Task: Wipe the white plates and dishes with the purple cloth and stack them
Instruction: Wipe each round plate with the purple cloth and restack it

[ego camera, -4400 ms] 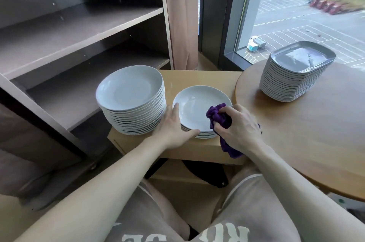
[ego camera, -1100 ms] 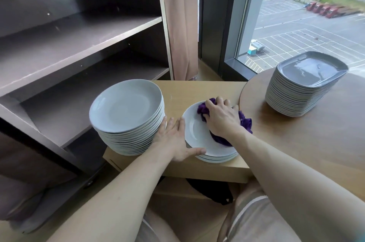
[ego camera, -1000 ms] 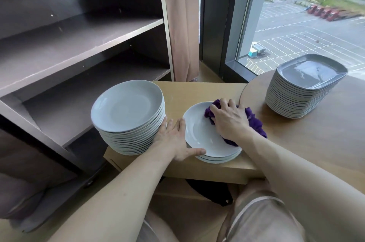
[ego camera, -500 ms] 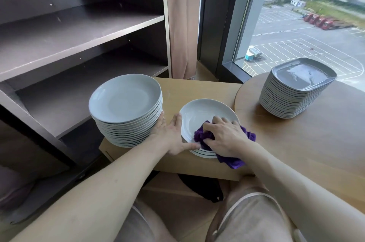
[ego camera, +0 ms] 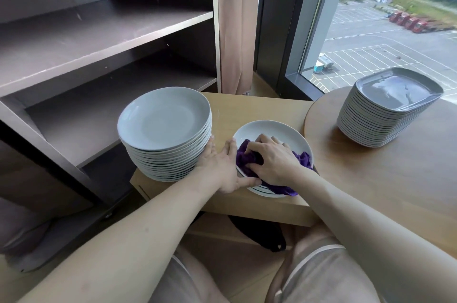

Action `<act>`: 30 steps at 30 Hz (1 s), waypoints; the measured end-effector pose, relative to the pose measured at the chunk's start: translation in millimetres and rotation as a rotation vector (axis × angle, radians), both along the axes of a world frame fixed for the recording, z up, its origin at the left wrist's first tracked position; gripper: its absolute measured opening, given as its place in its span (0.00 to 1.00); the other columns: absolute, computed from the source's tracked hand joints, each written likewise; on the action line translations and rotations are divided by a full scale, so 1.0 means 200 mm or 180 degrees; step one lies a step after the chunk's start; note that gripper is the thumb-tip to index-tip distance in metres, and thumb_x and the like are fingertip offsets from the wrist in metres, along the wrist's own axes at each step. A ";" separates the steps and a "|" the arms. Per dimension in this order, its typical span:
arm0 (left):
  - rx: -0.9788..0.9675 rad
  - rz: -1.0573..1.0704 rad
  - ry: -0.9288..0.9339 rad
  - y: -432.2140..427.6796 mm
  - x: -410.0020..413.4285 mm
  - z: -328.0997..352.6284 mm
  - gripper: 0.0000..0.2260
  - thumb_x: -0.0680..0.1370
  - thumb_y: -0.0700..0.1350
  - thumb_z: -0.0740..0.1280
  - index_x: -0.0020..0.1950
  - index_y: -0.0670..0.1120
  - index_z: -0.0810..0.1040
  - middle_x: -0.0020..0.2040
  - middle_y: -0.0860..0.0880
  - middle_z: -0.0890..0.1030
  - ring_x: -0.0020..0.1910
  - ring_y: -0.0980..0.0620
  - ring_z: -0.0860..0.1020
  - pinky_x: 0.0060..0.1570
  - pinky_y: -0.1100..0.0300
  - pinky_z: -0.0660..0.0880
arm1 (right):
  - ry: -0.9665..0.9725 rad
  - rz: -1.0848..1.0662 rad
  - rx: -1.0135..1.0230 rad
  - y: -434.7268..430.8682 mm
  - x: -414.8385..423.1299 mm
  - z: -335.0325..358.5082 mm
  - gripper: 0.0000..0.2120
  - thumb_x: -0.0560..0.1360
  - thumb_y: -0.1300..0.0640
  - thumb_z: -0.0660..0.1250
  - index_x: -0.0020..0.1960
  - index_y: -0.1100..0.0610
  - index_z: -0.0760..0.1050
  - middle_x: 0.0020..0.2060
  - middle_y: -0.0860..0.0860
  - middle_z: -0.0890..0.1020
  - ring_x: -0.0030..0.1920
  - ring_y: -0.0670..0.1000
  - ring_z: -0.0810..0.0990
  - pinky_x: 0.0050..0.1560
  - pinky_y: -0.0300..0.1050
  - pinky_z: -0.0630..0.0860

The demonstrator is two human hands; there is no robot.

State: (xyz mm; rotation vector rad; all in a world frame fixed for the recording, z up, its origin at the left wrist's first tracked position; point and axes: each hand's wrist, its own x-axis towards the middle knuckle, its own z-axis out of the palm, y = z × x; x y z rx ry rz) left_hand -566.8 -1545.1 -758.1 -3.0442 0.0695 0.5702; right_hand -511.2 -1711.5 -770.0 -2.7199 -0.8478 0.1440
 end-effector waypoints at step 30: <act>0.0195 0.0070 -0.0018 0.00 0.00 -0.04 0.61 0.65 0.85 0.43 0.81 0.43 0.30 0.83 0.44 0.36 0.82 0.35 0.46 0.75 0.43 0.27 | -0.0329 -0.0703 -0.0972 -0.22 -0.06 0.08 0.09 0.75 0.44 0.63 0.49 0.47 0.66 0.52 0.52 0.71 0.58 0.58 0.71 0.50 0.55 0.64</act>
